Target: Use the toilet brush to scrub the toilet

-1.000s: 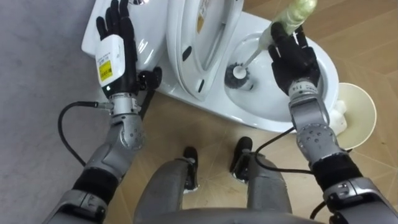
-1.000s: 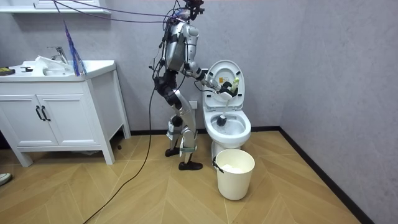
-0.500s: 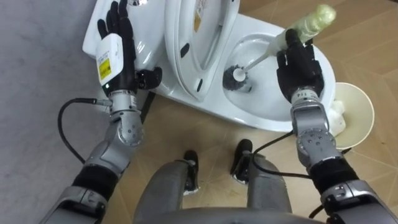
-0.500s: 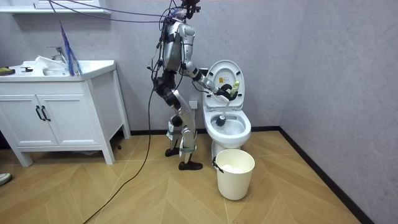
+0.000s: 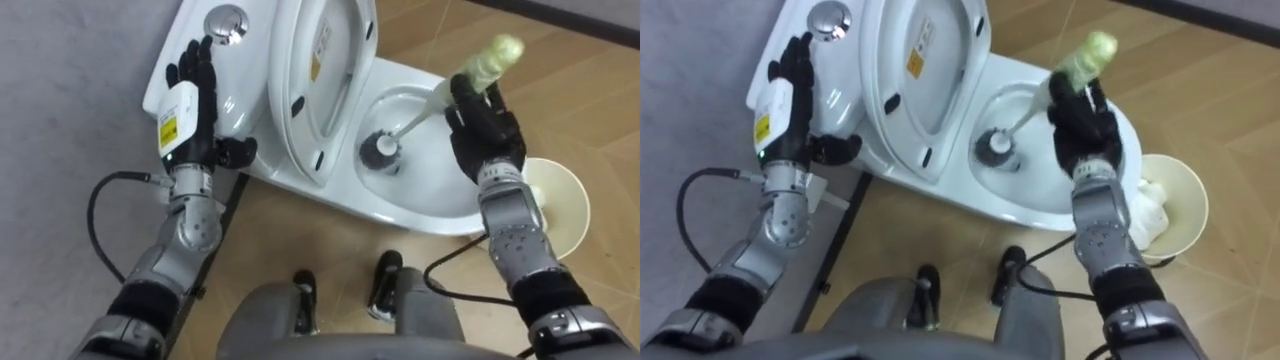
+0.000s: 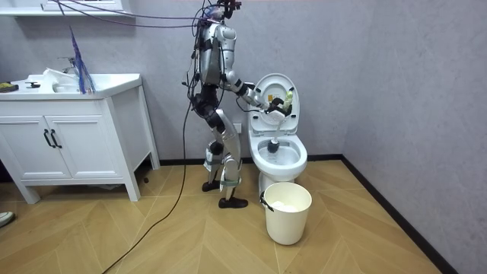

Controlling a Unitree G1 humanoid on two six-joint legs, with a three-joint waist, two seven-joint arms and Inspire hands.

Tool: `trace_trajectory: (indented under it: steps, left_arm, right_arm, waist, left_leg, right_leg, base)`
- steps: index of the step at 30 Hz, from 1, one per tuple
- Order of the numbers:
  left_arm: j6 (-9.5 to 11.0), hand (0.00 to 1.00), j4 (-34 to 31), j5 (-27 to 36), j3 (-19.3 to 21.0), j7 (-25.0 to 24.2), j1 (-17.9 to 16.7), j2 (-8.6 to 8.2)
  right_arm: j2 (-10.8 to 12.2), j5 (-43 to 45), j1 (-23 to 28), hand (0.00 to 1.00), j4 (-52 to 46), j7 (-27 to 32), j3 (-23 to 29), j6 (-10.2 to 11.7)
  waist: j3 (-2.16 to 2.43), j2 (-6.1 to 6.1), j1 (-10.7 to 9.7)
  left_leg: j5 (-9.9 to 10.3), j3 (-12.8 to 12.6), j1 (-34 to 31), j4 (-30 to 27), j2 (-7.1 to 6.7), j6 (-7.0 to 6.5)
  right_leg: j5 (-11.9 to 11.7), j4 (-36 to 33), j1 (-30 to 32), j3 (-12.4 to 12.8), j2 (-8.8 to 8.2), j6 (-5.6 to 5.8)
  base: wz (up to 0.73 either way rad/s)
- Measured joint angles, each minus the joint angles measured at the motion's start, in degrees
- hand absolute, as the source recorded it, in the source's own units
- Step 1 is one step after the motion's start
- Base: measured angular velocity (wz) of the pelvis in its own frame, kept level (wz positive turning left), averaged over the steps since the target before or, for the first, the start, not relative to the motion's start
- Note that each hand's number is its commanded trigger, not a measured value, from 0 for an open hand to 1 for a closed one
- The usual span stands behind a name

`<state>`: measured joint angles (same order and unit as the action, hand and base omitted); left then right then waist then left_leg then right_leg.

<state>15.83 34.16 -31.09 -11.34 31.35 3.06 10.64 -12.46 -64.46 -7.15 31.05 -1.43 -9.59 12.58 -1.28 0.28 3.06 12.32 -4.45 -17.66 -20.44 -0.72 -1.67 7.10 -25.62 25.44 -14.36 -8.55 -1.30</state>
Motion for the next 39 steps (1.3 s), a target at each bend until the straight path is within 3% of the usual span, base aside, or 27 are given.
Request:
trace_trajectory:
  steps: [3,4,7,11,15,19,24,27,29,31,33,37,39]
  left_arm:
    - [1.16,0.0,-1.35,-0.71,1.26,-1.17,-3.99,0.48]
    - [1.53,0.0,-2.28,-0.95,1.81,-1.09,-6.36,0.74]
    - [2.04,0.0,-2.08,-0.89,2.26,-1.0,-9.71,1.38]
    - [2.25,0.0,-1.25,-0.79,2.63,-0.32,-13.36,1.77]
    - [1.54,0.0,0.13,1.45,6.53,0.51,-19.07,1.34]
    - [0.72,0.0,2.0,4.92,10.16,2.71,-25.05,0.69]
    - [0.83,0.0,5.01,13.2,13.86,4.58,-27.61,-1.83]
    - [0.55,0.0,10.4,20.75,16.09,4.66,-27.67,-3.08]
    - [-0.27,0.0,14.75,23.68,17.51,4.35,-27.67,-3.2]
    - [-2.9,0.0,20.65,27.3,20.21,3.61,-27.7,-3.29]
    - [-4.78,0.0,23.49,27.05,22.71,2.34,-28.35,-3.5]
    - [-8.2,0.0,24.5,27.04,24.52,-1.19,-28.99,-3.53]
    - [-8.93,0.0,24.63,26.99,24.49,-2.26,-28.73,-3.53]
  right_arm:
    - [-1.02,10.84,3.94,1.0,-5.7,0.5,1.49,-0.36]
    - [-1.12,12.65,5.48,1.0,-8.28,1.19,2.13,-0.39]
    - [-1.44,14.3,8.76,1.0,-12.64,2.36,4.2,-0.25]
    - [-1.39,19.42,10.97,1.0,-16.41,4.8,6.37,-0.54]
    - [-1.09,20.59,12.95,1.0,-22.9,7.63,8.64,-0.66]
    - [-1.51,20.6,13.26,1.0,-26.35,9.0,9.91,0.04]
    - [-1.31,22.22,13.33,1.0,-26.52,11.92,10.99,-0.11]
    - [-1.39,22.26,13.31,1.0,-28.16,13.99,11.76,-0.21]
    - [-1.54,22.22,13.33,1.0,-28.26,14.63,13.21,-0.61]
    - [-1.55,22.4,13.32,1.0,-29.29,15.3,15.34,-1.61]
    - [-1.56,25.34,13.61,1.0,-29.49,15.64,16.98,-2.16]
    - [-1.57,27.71,14.3,1.0,-29.71,17.02,18.29,-2.25]
    - [-1.57,28.58,14.32,1.0,-29.69,17.04,18.3,-2.31]
  waist:
    - [0.37,-0.33,0.16]
    - [1.01,-0.65,0.14]
    - [1.25,-1.06,0.28]
    - [1.38,-0.83,0.79]
    - [1.35,-0.65,1.53]
    - [1.37,-0.81,4.03]
    - [1.28,-0.54,6.9]
    - [1.3,-0.14,6.97]
    - [1.27,-0.17,7.01]
    - [1.24,-0.34,6.87]
    - [1.09,-0.52,6.48]
    - [1.11,-0.7,4.78]
    - [1.07,-0.53,3.43]
  left_leg:
    - [-0.24,-0.02,4.47,2.82,0.35,0.25]
    - [-0.32,-0.01,6.13,4.14,0.68,0.39]
    - [-0.35,1.03,10.12,5.29,1.16,0.45]
    - [-0.36,0.82,15.19,8.11,1.4,0.48]
    - [-0.32,1.41,18.68,9.84,1.72,0.5]
    - [-0.11,1.62,20.4,11.31,2.32,0.86]
    - [0.07,2.27,20.98,11.04,2.86,1.16]
    - [0.08,2.22,21.34,11.09,2.97,1.19]
    - [0.19,1.95,22.05,11.34,3.01,1.37]
    - [0.41,1.46,22.61,11.86,3.05,1.6]
    - [0.44,1.3,23.33,12.04,3.0,1.61]
    - [0.71,0.66,23.41,12.05,3.12,1.64]
    - [0.73,0.52,23.43,11.97,3.1,1.67]
  right_leg:
    - [-0.09,2.9,-4.52,-0.26,1.27,0.25]
    - [-0.22,4.32,-6.11,-0.19,1.97,0.4]
    - [0.03,6.76,-11.15,-1.39,2.63,0.72]
    - [1.24,7.13,-15.03,-1.46,2.78,1.32]
    - [1.81,8.3,-18.43,-1.5,3.14,1.61]
    - [1.77,9.75,-20.02,-1.97,4.11,1.61]
    - [1.44,11.02,-21.58,-2.68,4.63,1.55]
    - [1.52,10.98,-22.01,-2.78,4.68,1.45]
    - [1.66,10.96,-22.56,-2.65,4.79,1.4]
    - [1.74,10.87,-22.59,-1.61,5.18,1.39]
    - [1.74,10.97,-23.17,-1.35,5.27,1.39]
    - [1.73,11.13,-23.32,-1.08,5.54,1.37]
    - [1.71,11.1,-23.33,-0.79,5.64,1.33]
  base:
    - [-0.05]
    - [-0.11]
    - [0.07]
    - [0.04]
    - [-0.02]
    - [0.03]
    - [0.11]
    - [0.0]
    - [-0.04]
    - [-0.16]
    - [-0.07]
    - [-0.01]
    - [-0.06]
